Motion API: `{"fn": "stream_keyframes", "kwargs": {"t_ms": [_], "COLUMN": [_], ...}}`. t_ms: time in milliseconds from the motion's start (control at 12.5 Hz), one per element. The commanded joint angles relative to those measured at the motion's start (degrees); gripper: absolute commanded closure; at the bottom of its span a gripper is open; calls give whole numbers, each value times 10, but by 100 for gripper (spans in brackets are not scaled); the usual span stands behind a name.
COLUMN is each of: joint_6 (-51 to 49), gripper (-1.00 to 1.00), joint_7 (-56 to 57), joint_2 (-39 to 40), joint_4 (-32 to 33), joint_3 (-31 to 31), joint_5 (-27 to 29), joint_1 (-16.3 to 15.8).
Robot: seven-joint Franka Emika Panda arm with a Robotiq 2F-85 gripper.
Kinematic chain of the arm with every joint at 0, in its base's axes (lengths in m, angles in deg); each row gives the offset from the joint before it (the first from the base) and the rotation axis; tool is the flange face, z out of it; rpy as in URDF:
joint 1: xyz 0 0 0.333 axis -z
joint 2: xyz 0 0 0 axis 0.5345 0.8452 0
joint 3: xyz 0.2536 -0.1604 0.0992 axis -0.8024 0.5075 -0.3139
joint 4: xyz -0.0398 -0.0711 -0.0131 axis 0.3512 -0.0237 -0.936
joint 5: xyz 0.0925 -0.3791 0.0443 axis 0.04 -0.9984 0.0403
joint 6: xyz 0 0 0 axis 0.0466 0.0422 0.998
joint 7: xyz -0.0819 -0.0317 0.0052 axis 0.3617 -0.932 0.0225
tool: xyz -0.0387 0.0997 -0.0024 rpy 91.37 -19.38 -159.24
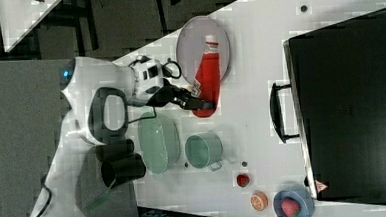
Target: Pick ketchup from strainer and place it on the table
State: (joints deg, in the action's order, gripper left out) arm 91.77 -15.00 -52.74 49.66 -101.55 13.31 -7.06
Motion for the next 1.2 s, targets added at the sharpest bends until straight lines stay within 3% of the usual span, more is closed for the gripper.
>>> {"fn": "stream_keyframes", "kwargs": {"t_ms": [80, 720, 800, 1040, 1200], "joint_6": [70, 239, 261, 296, 281], "gripper": [-19, -19, -27, -90, -100], "joint_7": [30, 29, 29, 29, 30], "joint_2": [-14, 45, 54, 64, 42], "joint_4": [54, 167, 172, 181, 174], "joint_3": [-10, 22, 25, 33, 31], "joint_5": [-9, -8, -9, -12, -14], "joint_1": [-31, -31, -31, -31, -31]}}
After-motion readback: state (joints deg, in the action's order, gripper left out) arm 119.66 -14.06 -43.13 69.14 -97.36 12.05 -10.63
